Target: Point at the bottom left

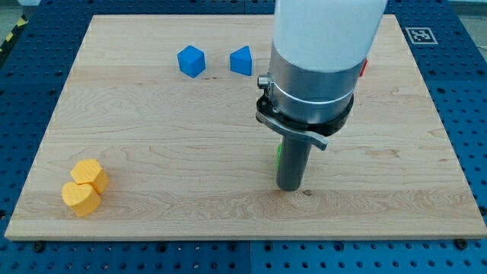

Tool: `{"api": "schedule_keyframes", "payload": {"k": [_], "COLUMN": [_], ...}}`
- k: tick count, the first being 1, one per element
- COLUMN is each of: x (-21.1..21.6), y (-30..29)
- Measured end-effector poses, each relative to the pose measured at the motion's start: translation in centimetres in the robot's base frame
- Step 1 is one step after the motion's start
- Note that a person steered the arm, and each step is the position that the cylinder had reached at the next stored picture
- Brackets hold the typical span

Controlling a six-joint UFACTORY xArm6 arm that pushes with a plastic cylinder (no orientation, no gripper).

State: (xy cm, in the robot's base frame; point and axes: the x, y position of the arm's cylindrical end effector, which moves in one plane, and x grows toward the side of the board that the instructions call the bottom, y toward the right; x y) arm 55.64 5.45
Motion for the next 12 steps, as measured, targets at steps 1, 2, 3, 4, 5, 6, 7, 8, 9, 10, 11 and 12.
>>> {"api": "schedule_keyframes", "payload": {"k": [1,2,3,4,5,6,7,8,9,10,11,12], "x": [-1.8,-3.1,-3.7,-3.8,-3.8,-3.8,-3.1,-0.1,-0.9,-4.7,-6.5,-6.7], "y": [0.0,0.0,0.0,0.0,0.2,0.3,0.3,-2.2,-7.7,-13.7,-23.1,-32.4]}}
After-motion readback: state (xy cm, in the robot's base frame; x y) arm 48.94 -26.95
